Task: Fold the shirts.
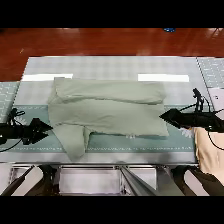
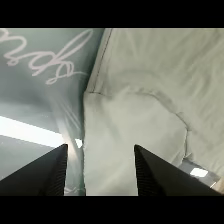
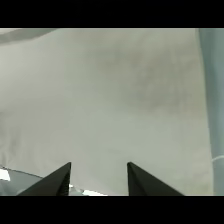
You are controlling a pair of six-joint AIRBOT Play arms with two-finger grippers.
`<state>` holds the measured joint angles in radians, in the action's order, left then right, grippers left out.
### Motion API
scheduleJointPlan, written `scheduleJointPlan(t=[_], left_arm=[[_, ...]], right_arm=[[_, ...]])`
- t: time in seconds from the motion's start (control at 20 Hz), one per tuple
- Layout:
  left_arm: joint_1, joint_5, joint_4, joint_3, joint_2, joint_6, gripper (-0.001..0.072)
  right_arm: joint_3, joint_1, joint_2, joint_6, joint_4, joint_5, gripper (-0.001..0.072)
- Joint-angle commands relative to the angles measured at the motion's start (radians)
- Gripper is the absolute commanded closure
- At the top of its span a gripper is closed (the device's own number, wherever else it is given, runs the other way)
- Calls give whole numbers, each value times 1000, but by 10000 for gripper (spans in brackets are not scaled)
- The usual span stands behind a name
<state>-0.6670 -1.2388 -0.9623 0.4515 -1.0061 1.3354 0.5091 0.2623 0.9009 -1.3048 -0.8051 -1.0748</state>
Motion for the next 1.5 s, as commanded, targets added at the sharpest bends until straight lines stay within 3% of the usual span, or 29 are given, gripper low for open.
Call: scheduleJointPlan(t=[0.0,0.4,0.45,0.5,0.55,0.7,0.8,1.25,1.45], left_arm=[[15,69,23,-63,3,9,198],[247,209,69,-95,-75,76,200],[270,234,109,-95,-80,76,260],[290,251,144,-93,-83,68,551],[303,251,173,-85,-84,47,692],[300,187,180,-45,-83,7,692],[300,168,181,-28,-80,-5,692],[300,165,181,-27,-78,-27,692],[300,158,181,-27,-78,-26,692]], right_arm=[[-20,0,-24,10,53,2,301],[-20,0,-24,13,88,14,301],[-20,6,-24,18,93,16,301],[-20,29,-24,24,90,16,301],[-20,73,-24,33,73,1,301],[-25,243,-24,-50,-186,-116,301],[-57,294,-24,-86,-253,-177,301],[-129,237,79,-78,-179,-85,301],[-129,85,181,-70,-31,90,301]])
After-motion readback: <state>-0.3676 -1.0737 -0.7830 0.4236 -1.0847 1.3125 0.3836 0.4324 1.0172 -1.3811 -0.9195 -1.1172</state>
